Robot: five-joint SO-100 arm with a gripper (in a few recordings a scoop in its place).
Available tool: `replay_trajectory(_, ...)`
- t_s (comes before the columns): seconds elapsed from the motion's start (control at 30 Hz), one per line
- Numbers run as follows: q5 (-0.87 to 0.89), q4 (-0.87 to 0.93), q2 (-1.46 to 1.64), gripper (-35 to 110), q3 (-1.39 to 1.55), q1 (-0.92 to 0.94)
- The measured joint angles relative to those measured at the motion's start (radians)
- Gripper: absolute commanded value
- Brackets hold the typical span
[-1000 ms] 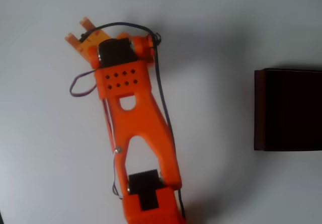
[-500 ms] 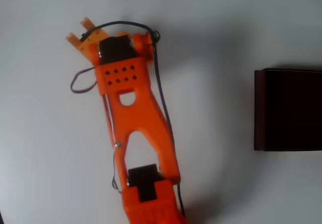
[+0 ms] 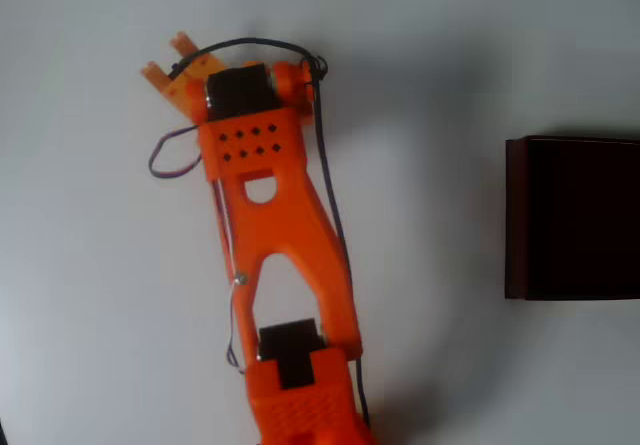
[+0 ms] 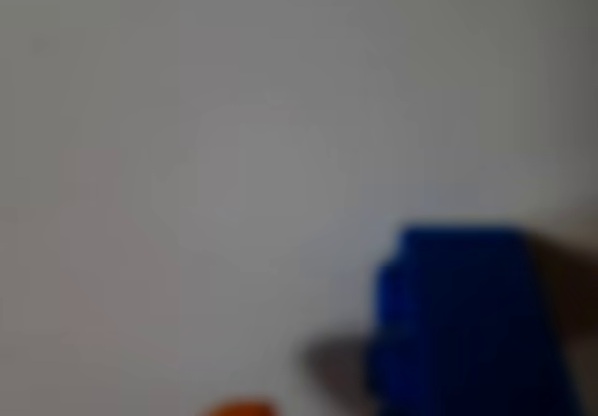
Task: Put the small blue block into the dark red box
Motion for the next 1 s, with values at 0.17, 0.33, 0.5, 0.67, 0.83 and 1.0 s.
replay_trajectory(0.17, 0.008, 0.005, -0.017, 13, -0.005, 0.002)
replay_trajectory(0.33, 0.008, 0.008, -0.017, 3, -0.017, 0.002)
replay_trajectory(0.5, 0.008, 0.054, -0.028, 0, -0.067, 0.002)
replay_trajectory(0.67, 0.008, 0.092, -0.071, 0, -0.163, 0.002)
replay_trajectory(0.83, -0.012, 0.189, -0.104, 0, -0.247, 0.002)
replay_trajectory(1.0, -0.057, 0.238, 0.009, 0, -0.167, 0.060)
